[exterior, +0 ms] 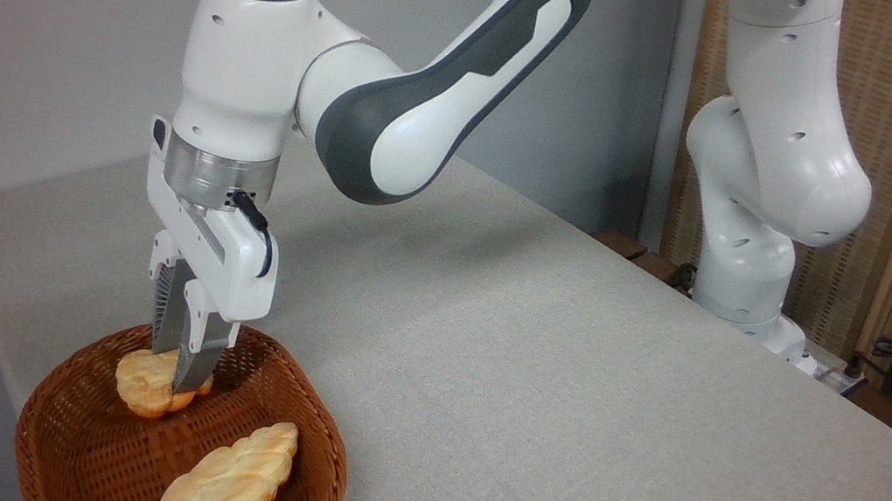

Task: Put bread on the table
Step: 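Close the gripper on the round bun, then lift the bun out of the basket and carry it onto the table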

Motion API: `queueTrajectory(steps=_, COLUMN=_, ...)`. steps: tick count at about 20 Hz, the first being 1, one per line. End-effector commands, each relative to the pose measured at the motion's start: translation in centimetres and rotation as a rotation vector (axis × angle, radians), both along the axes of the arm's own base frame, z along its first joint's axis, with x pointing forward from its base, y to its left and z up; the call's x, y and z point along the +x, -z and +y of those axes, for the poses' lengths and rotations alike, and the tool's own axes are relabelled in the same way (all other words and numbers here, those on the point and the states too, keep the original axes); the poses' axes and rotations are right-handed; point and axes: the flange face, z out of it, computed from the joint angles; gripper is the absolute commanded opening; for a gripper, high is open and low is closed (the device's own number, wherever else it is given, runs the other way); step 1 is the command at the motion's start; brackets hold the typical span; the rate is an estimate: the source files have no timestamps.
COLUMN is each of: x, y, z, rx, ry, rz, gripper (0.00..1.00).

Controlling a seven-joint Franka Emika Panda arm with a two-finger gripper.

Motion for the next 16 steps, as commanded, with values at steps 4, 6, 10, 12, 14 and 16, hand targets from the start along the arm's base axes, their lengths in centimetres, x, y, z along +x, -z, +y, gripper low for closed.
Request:
queueTrajectory(steps=4, x=-0.3, y=-2.6, z=1.0, rx=-0.026, ry=-0.010, rz=-0.034, gripper=0.22)
queueTrajectory(steps=6, x=-0.9, y=-3.8, z=1.4, rx=-0.032, ry=-0.011, rz=-0.021, gripper=0.22)
queueTrajectory(steps=10, x=-3.0, y=-7.2, z=3.2, rx=-0.045, ry=-0.019, rz=0.035, gripper=0.24)
queueTrajectory(steps=12, x=-4.2, y=-8.4, z=3.8, rx=-0.047, ry=-0.014, rz=0.079, gripper=0.24)
queueTrajectory(steps=14, x=-5.3, y=-9.6, z=4.2, rx=-0.052, ry=-0.012, rz=0.104, gripper=0.26)
queueTrajectory(steps=16, x=-7.0, y=-10.0, z=4.3, rx=-0.049, ry=0.010, rz=0.164, gripper=0.27)
